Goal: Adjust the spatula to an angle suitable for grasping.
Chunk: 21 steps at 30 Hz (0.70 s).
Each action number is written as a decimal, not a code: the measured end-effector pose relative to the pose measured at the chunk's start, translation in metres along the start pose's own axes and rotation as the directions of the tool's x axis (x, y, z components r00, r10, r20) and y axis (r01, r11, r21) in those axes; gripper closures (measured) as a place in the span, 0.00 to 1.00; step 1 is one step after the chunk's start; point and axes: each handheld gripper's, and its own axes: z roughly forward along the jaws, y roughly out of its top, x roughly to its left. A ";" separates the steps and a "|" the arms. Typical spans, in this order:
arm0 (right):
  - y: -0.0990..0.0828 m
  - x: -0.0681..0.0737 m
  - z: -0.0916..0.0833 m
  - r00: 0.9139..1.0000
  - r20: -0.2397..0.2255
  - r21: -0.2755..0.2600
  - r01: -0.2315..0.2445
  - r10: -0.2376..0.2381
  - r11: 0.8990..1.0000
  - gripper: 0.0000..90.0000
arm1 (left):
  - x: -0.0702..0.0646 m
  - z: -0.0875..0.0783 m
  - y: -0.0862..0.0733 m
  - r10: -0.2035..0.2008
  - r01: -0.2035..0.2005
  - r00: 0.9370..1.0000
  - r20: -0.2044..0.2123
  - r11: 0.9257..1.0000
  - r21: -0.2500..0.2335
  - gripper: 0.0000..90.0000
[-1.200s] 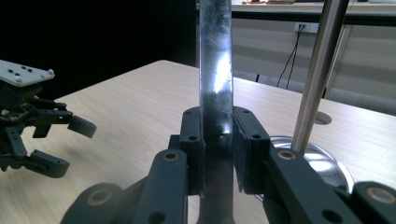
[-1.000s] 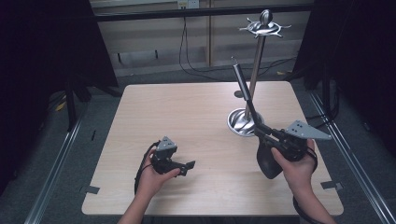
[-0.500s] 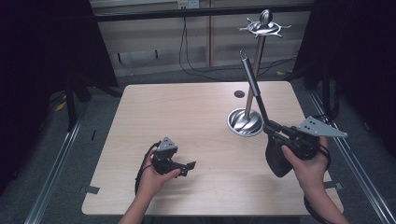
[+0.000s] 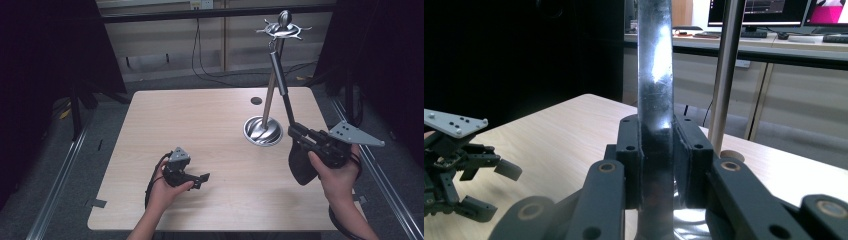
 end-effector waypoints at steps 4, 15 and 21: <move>0.004 -0.002 0.004 1.000 0.013 -0.002 0.000 0.000 1.000 0.84 | 0.000 0.000 0.000 0.000 0.000 1.000 0.001 1.000 -0.007 0.03; 0.003 -0.010 0.014 0.999 0.042 0.000 -0.005 0.005 1.000 0.84 | 0.001 0.001 0.000 -0.003 0.003 1.000 0.008 1.000 -0.007 0.03; 0.001 -0.010 0.017 0.998 0.055 0.013 0.003 -0.004 1.000 0.84 | 0.001 0.001 0.000 -0.003 0.003 1.000 0.008 1.000 -0.008 0.03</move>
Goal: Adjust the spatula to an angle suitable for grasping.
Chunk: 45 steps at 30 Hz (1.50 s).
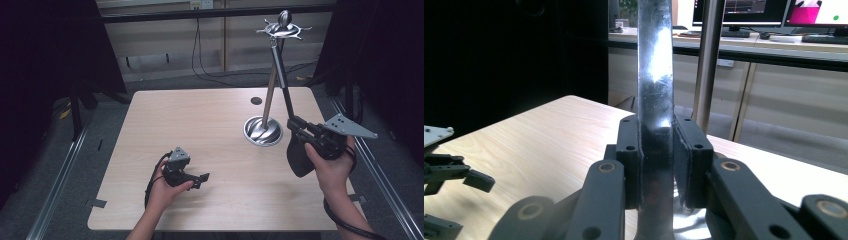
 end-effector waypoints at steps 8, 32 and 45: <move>-0.003 0.001 0.006 1.000 0.015 0.013 0.009 -0.009 1.000 0.84 | 0.000 -0.001 0.000 -0.001 0.001 1.000 -0.004 1.000 0.000 0.03; -0.012 0.001 0.046 1.000 -0.006 0.050 -0.010 0.010 0.999 0.84 | 0.002 -0.001 0.000 0.002 -0.002 1.000 -0.003 1.000 -0.001 0.03; -0.016 0.005 0.071 0.999 -0.020 0.052 -0.037 0.038 0.998 0.85 | 0.003 -0.002 0.001 0.004 -0.003 1.000 0.005 1.000 -0.009 0.03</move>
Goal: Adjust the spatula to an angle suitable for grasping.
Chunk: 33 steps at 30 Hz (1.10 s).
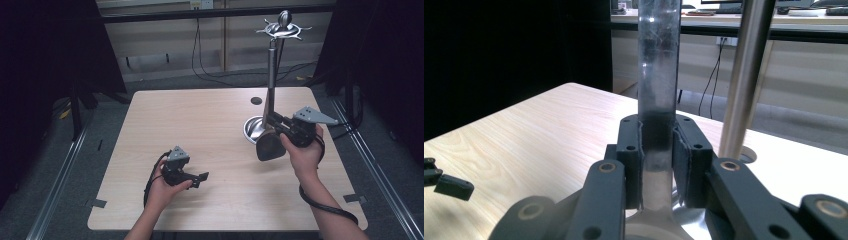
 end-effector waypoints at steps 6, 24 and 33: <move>0.000 0.002 0.008 1.000 -0.007 0.000 -0.008 0.008 1.000 0.85 | 0.002 -0.002 -0.001 0.004 -0.004 1.000 -0.007 1.000 0.004 0.03; -0.001 -0.002 0.019 0.999 -0.021 0.001 -0.026 0.026 1.000 0.89 | 0.002 -0.005 -0.004 -0.009 0.009 1.000 -0.016 1.000 0.003 0.03; 0.004 -0.001 0.024 0.999 -0.038 0.008 -0.024 0.025 1.000 0.87 | 0.004 -0.006 -0.005 -0.013 0.013 1.000 -0.014 1.000 0.002 0.03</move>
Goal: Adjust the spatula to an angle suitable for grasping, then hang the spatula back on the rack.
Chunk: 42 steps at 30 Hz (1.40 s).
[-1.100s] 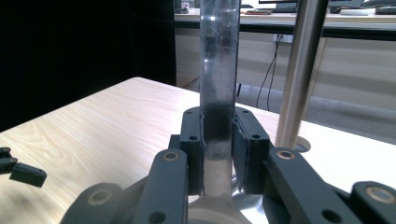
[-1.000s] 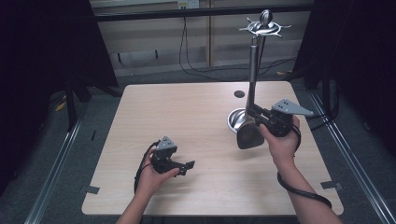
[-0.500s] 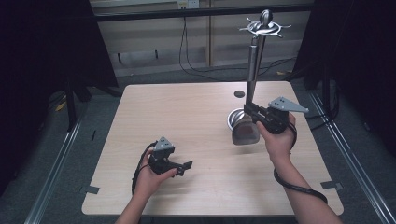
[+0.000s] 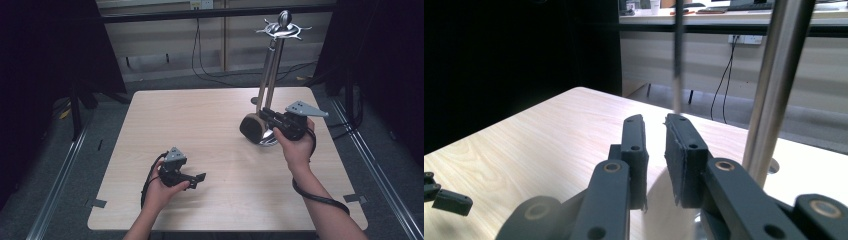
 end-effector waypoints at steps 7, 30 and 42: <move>-0.003 -0.001 0.002 1.000 0.003 0.006 -0.005 0.004 1.000 0.80 | 0.001 -0.001 0.000 0.003 -0.003 1.000 -0.003 1.000 -0.002 0.03; -0.023 0.005 -0.023 1.000 -0.013 0.054 0.016 -0.015 0.998 0.39 | -0.002 -0.001 -0.001 0.006 -0.006 1.000 -0.010 1.000 0.009 0.03; -0.030 0.004 -0.022 1.000 -0.011 0.079 0.005 -0.004 0.997 0.31 | -0.002 -0.003 -0.002 0.004 -0.004 1.000 -0.011 1.000 0.002 0.03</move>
